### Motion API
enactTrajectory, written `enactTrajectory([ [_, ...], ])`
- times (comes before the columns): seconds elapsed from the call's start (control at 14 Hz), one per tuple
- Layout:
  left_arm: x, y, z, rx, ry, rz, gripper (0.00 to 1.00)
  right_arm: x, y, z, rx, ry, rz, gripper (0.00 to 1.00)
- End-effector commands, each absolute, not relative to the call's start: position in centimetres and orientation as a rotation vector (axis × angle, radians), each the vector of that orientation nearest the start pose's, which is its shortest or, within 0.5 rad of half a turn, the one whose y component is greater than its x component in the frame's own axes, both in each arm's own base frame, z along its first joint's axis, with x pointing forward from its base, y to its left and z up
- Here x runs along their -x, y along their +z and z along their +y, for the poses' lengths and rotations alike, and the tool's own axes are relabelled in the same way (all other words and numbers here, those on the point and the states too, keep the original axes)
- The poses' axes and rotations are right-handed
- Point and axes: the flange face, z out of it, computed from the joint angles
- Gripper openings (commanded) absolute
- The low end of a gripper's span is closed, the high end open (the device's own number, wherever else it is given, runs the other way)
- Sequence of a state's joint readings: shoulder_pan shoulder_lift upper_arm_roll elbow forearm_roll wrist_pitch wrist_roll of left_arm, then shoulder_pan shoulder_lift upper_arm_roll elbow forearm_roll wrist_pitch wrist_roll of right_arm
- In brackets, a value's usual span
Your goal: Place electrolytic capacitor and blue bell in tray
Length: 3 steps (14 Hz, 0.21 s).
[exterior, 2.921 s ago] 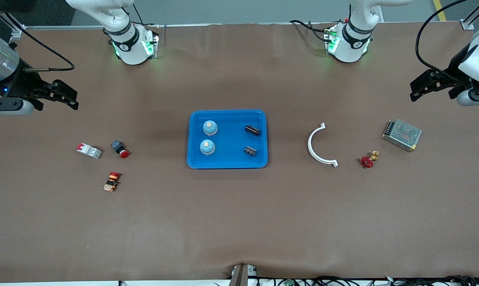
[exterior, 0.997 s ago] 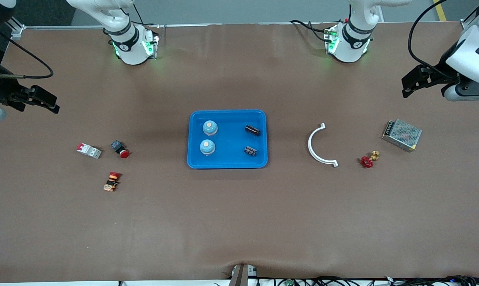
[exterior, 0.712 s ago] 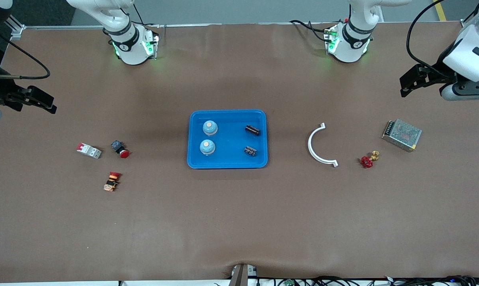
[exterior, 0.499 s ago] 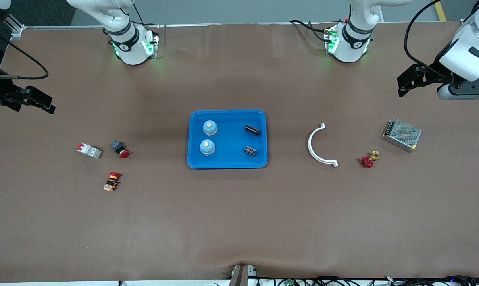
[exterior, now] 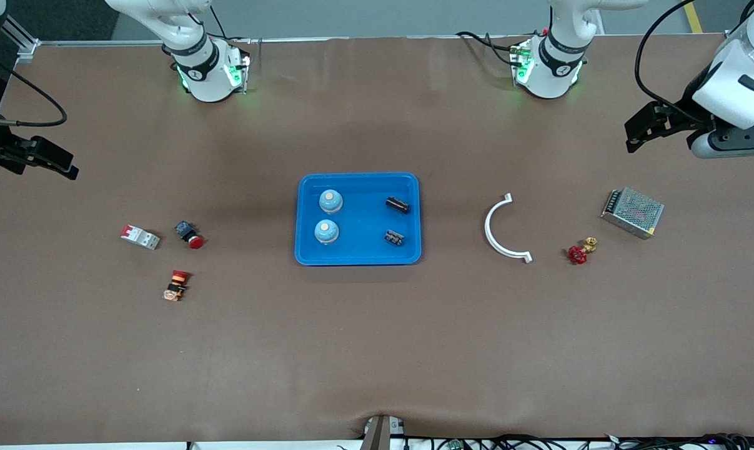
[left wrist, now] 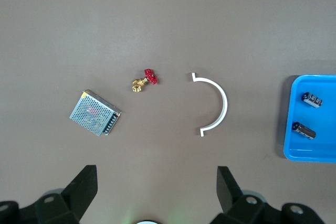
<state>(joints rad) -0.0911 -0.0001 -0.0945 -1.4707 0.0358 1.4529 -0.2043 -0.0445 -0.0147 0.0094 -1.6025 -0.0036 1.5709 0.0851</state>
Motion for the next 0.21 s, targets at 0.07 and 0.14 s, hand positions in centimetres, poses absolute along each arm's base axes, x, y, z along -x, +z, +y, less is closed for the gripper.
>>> enactTrajectory([
  [0.07,-52.91,67.21,-9.14,3.112,-0.001,-0.053,1.00,-54.67,61.81,-1.99,3.144,0.029,0.171,1.00],
  [0.14,-52.96,67.06,-9.21,3.110,0.003,-0.049,1.00,-54.67,61.81,-1.90,3.144,0.029,0.169,1.00],
])
